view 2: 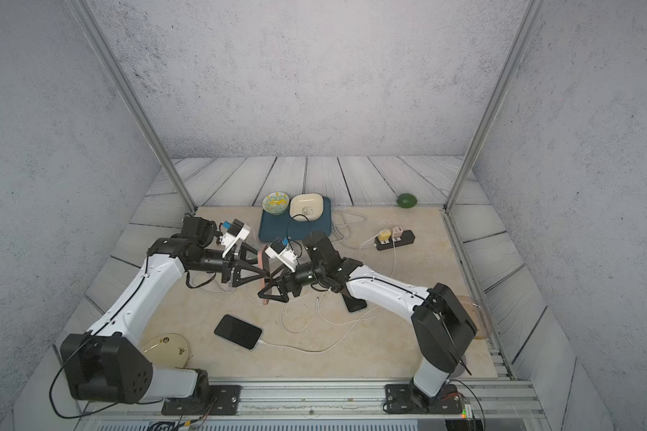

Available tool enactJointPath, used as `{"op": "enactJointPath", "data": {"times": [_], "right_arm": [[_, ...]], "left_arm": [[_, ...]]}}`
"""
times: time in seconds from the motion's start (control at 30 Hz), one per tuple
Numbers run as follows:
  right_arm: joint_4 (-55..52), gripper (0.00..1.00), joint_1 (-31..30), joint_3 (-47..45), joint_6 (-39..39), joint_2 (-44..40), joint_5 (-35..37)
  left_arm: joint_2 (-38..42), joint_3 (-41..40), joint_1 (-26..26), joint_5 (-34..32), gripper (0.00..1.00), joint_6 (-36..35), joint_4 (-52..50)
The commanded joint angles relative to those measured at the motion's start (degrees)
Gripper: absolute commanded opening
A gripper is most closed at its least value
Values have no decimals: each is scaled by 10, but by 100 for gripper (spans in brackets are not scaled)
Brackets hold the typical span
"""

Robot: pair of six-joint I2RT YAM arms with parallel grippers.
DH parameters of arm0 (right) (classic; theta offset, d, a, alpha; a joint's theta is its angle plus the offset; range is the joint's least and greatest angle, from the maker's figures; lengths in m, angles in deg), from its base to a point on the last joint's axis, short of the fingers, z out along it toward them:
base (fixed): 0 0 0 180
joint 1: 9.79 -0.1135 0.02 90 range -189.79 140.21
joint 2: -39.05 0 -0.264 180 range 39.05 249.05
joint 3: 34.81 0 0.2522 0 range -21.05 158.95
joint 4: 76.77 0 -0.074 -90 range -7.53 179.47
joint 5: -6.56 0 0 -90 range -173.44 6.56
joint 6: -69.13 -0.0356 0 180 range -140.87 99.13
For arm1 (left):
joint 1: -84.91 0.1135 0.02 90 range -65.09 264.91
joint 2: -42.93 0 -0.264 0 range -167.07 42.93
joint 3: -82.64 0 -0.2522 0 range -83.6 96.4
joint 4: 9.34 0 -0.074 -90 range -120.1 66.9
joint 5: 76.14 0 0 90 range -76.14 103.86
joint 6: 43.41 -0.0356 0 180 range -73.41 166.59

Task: Unplug the charging cable from the phone
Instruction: Place the phone at the center of the board.

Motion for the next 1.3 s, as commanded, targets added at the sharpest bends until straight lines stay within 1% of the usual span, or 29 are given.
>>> {"op": "enactJointPath", "data": {"times": [0.0, 0.27, 0.7, 0.8, 0.87, 0.9, 0.97, 1.0, 1.07, 1.1, 1.27], "right_arm": [[6, 99, -6, 23, -3, 13, 12], [15, 99, -10, 30, -7, 22, 26], [46, 66, -9, 26, -22, 26, 11], [54, 54, -9, 22, -23, 26, 2], [59, 47, -9, 17, -23, 24, -1], [62, 44, -9, 15, -23, 22, -1], [66, 39, -9, 10, -22, 18, -1], [68, 37, -9, 8, -21, 16, -1], [72, 34, -8, 4, -21, 13, 2], [73, 34, -8, 3, -20, 11, 2], [77, 32, -4, -7, -20, 4, 10]], "left_arm": [[13, 13, -2, 32, 14, -7, -5], [13, 13, -3, 32, 14, -8, -5], [13, 12, -3, 30, 14, -10, -8], [12, 12, -2, 28, 15, -10, -8], [12, 13, -3, 25, 18, -10, -8], [12, 13, -3, 24, 26, -10, -8], [13, 13, -3, 20, 61, -11, -9], [13, 13, -2, 19, 73, -11, -9], [13, 13, -2, 19, 88, -11, -9], [13, 13, -3, 18, 98, -10, -9], [13, 13, -2, 9, 98, -14, -15]]}}
